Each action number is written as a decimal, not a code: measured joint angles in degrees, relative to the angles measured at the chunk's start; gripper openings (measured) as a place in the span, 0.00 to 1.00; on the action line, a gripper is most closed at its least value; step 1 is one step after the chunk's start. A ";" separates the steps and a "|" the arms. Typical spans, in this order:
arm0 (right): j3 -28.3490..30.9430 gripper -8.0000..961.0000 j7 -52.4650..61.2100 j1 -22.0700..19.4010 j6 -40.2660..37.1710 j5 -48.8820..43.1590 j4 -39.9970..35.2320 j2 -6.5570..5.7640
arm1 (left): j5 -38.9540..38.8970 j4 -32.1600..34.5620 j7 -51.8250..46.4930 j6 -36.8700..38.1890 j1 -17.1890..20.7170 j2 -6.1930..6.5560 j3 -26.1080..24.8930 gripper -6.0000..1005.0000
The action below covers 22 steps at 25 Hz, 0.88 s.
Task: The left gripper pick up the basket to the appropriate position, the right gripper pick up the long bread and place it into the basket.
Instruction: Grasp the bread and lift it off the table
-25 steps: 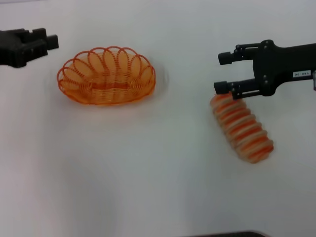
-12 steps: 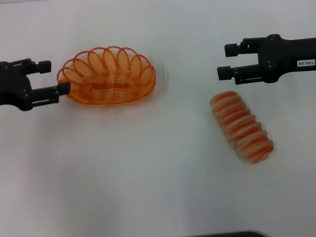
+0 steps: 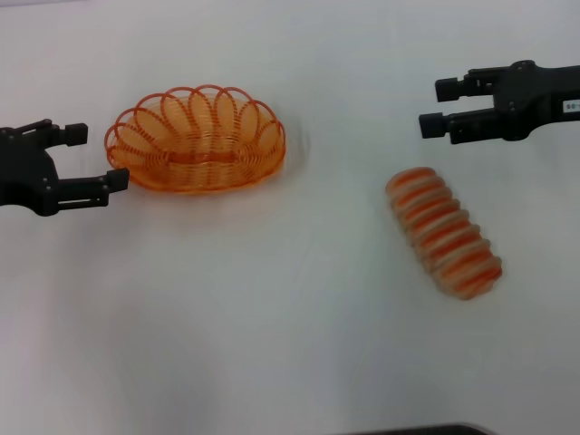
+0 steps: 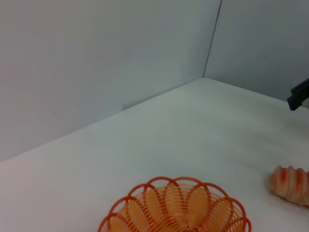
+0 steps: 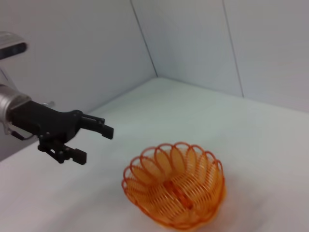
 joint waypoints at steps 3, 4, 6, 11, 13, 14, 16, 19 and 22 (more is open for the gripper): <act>-0.26 0.84 4.93 1.26 -1.02 -2.36 -1.51 -1.22 | 0.50 -0.49 -0.10 -0.23 -0.13 -0.07 -0.11 0.90; -0.26 0.84 7.06 1.93 -1.70 -3.40 -2.21 -1.59 | 0.52 -0.76 -0.25 -0.49 -0.26 -0.08 -0.10 0.90; 0.13 0.84 11.29 3.73 -4.37 -5.83 -3.86 -2.40 | 0.53 -0.85 -0.37 -0.78 -0.40 -0.08 -0.05 0.90; 2.29 0.83 21.00 10.30 -11.49 -15.60 -7.31 -3.60 | 0.53 -1.61 -0.38 -1.87 -0.88 -0.08 0.20 0.90; 1.84 0.83 24.04 12.96 -13.49 -20.99 -8.79 -3.05 | 0.53 -1.90 -0.38 -2.14 -1.01 -0.07 0.27 0.90; 1.17 0.83 25.85 14.41 -14.19 -24.21 -9.23 -2.63 | 0.53 -2.66 -0.39 -2.66 -1.33 0.01 0.37 0.90; -0.45 0.83 29.22 17.06 -14.73 -29.99 -9.39 -1.64 | 0.53 -3.11 -0.38 -3.08 -1.55 0.05 0.40 0.90; -3.79 0.83 33.59 19.96 -14.67 -35.37 -9.21 -0.39 | 0.53 -3.67 -0.37 -3.84 -1.75 0.02 0.52 0.90; -6.41 0.83 38.46 21.76 -14.52 -37.62 -9.00 0.44 | 0.52 -4.95 -0.32 -4.50 -2.16 0.09 0.70 0.90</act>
